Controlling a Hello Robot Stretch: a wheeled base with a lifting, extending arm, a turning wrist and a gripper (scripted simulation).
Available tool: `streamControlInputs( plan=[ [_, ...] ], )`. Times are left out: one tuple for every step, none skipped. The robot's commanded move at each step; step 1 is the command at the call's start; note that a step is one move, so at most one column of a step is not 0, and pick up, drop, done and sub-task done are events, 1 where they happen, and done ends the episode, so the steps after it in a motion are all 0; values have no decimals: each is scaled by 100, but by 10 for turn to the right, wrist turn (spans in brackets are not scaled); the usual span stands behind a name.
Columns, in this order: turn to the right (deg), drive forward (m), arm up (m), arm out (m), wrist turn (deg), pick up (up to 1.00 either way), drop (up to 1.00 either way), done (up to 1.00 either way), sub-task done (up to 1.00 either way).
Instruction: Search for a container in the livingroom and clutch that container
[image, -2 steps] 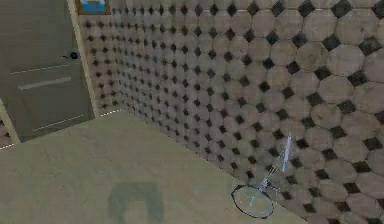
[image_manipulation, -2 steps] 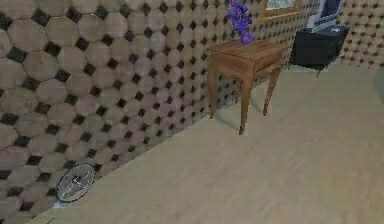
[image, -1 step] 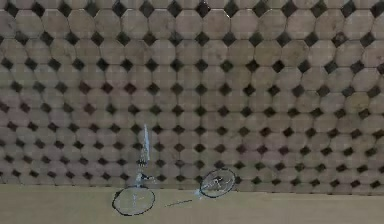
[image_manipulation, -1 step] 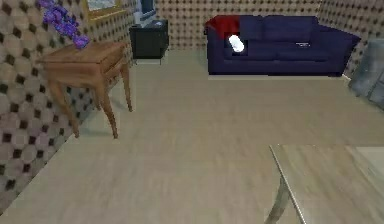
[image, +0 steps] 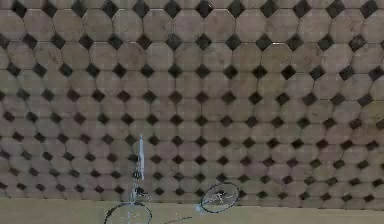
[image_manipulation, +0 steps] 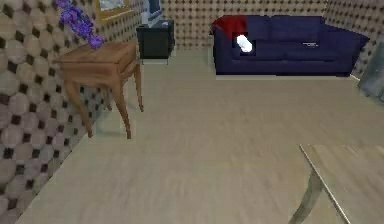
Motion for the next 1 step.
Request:
streamControlInputs(
  plan=[
    [450,0,0,0,0,0,0,0,0]
  ],
)
